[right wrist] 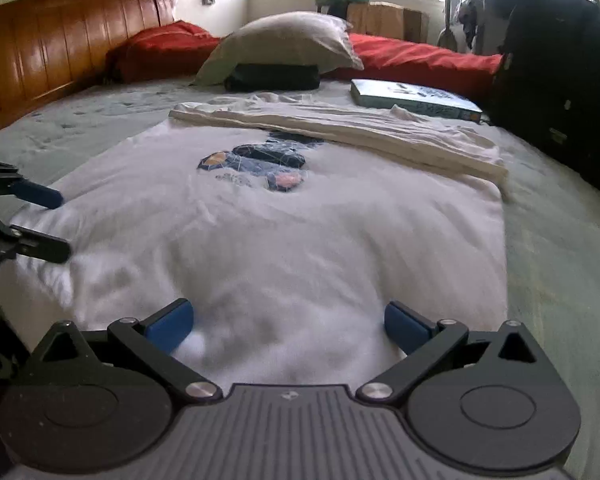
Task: Fold clothes
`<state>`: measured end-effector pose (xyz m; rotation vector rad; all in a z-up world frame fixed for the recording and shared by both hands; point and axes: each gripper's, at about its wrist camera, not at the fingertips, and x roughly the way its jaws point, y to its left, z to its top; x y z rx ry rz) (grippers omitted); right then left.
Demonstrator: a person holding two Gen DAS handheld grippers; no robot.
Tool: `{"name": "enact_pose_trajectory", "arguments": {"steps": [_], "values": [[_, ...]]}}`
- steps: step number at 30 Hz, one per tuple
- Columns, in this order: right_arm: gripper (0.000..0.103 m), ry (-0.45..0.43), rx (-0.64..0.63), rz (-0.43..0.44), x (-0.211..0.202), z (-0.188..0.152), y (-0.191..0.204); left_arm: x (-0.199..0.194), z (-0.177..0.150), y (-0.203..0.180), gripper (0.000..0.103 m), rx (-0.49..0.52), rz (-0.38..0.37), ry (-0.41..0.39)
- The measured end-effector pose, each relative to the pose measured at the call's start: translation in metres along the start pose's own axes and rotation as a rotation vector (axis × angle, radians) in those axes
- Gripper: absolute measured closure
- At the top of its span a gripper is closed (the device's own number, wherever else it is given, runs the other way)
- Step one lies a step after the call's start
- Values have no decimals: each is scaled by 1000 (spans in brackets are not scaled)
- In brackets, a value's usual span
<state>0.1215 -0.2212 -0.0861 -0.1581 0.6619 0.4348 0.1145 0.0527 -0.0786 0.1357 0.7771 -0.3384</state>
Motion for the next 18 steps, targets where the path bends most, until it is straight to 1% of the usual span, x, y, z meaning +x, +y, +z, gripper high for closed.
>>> {"name": "enact_pose_trajectory", "arguments": {"steps": [3, 5, 8, 9, 11, 14, 18], "values": [[0, -12, 17, 6, -6, -8, -4, -9, 2, -1, 11, -3, 11, 6], [0, -14, 22, 10, -6, -9, -5, -10, 12, -5, 11, 6, 20, -16], [0, -4, 14, -2, -6, -7, -2, -2, 30, -15, 11, 11, 12, -50], [0, -3, 14, -5, -5, -7, -2, 2, 34, -18, 11, 11, 12, -49], [0, -1, 14, -10, -5, -7, -1, 14, 38, -26, 11, 10, 16, -28], [0, 0, 14, -12, -6, -8, 0, 30, 33, -32, 11, -6, 51, 29], [0, 0, 15, -14, -6, -8, 0, 26, 27, -33, 10, -50, 77, 31]]}}
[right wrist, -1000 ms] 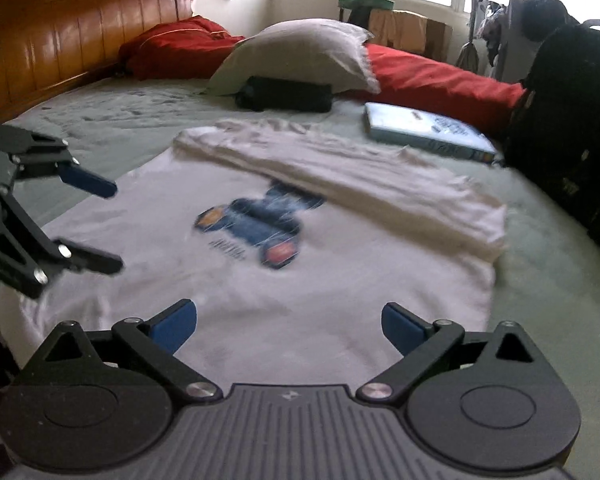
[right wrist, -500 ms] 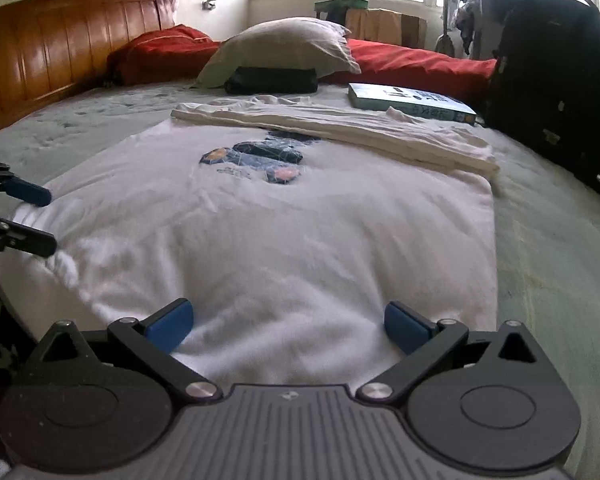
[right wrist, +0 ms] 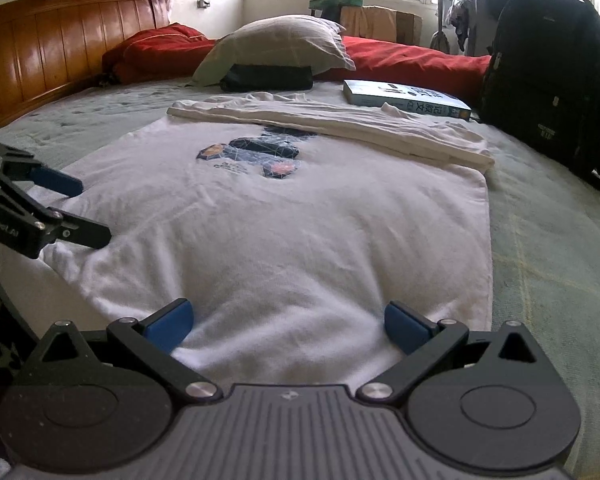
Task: Fold clothes
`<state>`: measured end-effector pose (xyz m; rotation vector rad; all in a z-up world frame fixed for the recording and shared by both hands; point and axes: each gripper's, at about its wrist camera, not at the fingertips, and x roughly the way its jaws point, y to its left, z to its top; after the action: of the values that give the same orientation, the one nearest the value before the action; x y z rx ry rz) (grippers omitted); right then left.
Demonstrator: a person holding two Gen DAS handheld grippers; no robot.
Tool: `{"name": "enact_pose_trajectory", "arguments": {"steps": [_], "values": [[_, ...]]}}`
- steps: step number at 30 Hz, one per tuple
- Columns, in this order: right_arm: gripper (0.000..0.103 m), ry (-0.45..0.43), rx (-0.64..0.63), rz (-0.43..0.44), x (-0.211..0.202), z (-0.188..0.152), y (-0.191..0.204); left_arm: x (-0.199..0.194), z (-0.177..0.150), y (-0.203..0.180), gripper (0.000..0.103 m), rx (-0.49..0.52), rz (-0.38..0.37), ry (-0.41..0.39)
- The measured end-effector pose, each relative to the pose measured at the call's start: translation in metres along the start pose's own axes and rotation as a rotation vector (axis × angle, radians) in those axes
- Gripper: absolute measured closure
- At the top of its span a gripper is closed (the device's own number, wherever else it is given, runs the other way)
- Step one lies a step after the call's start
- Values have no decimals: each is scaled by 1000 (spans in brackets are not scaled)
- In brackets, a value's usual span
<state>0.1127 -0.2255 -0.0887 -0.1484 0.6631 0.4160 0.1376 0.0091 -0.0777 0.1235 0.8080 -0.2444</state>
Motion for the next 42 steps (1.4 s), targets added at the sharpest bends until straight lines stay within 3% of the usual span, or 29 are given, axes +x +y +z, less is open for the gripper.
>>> {"name": "enact_pose_trajectory", "arguments": {"steps": [8, 12, 15, 19, 22, 27, 33, 42], "values": [[0, -13, -12, 1, -2, -2, 0, -20, -17, 4, 10, -40, 38, 20], [0, -4, 11, 35, -9, 14, -1, -37, -21, 14, 10, -80, 40, -1], [0, -65, 8, 72, -10, 39, 5, -47, -20, 21, 10, -99, 55, -37], [0, -49, -68, 65, 19, 62, 28, -50, -21, 26, 10, -115, 61, -50], [0, 24, -112, 61, 40, 53, 39, -50, -26, 29, 10, -124, 66, -42], [0, 22, -98, 69, 21, 31, 24, -50, -32, 38, 10, -141, 77, -38], [0, 12, -105, 30, -16, 17, 18, -59, -32, 30, 10, -92, 70, -89], [0, -65, -254, -3, -44, 6, 32, -73, -37, -11, 4, 225, 59, -258]]}}
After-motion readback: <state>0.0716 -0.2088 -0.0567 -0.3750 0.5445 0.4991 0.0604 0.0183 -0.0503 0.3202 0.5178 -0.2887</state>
